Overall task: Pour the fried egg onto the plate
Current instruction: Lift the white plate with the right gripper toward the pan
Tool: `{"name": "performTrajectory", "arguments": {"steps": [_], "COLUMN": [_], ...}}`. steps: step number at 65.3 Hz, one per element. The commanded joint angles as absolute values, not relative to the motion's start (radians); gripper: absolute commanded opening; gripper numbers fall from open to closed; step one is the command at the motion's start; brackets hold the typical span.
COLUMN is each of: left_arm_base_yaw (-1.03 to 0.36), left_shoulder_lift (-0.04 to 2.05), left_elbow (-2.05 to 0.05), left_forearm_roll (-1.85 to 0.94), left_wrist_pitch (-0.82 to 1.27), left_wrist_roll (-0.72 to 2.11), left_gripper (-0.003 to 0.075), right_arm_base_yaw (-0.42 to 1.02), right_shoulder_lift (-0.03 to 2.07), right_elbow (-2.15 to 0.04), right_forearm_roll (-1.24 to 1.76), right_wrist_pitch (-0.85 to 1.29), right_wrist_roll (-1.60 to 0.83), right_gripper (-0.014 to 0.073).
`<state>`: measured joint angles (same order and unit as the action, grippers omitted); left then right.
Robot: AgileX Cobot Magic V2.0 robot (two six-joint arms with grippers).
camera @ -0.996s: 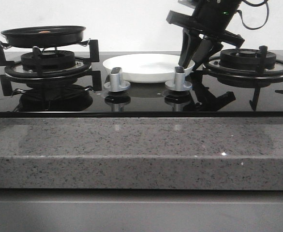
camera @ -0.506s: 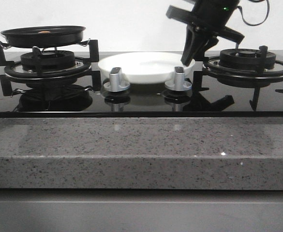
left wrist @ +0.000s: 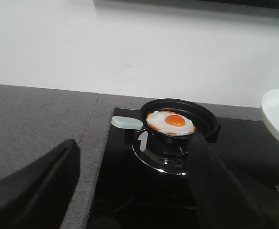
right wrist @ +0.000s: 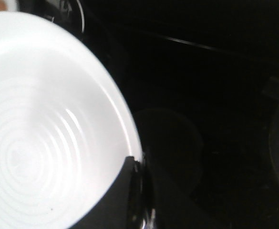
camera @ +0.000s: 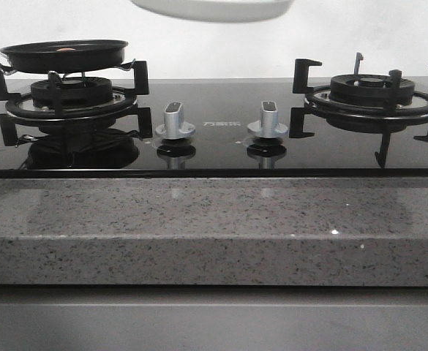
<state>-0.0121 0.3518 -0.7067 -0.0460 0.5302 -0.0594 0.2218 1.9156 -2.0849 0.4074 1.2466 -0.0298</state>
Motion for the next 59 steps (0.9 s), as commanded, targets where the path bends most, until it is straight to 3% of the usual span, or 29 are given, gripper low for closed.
{"name": "performTrajectory", "arguments": {"steps": [1,30,59], "left_arm_base_yaw": [-0.012,-0.012,-0.012], "left_shoulder_lift": [0.37,0.37,0.37], "left_elbow": [-0.736,-0.736,-0.736], "left_forearm_roll": [-0.048,-0.048,-0.048], "left_wrist_pitch": [0.443,0.443,0.443], "left_wrist_roll": [-0.06,-0.06,-0.06], "left_gripper": [0.0483,0.0483,0.0483], "right_arm_base_yaw": [0.258,0.317,0.317], "right_shoulder_lift": [1.797,1.674,1.685], "right_elbow": [-2.02,-1.643,-1.617], "right_forearm_roll": [0.387,0.339,0.336], "right_wrist_pitch": [1.261,1.049,1.045], "right_wrist_roll": [-0.034,-0.035,-0.035], "right_gripper": [-0.005,-0.005,-0.005]}}
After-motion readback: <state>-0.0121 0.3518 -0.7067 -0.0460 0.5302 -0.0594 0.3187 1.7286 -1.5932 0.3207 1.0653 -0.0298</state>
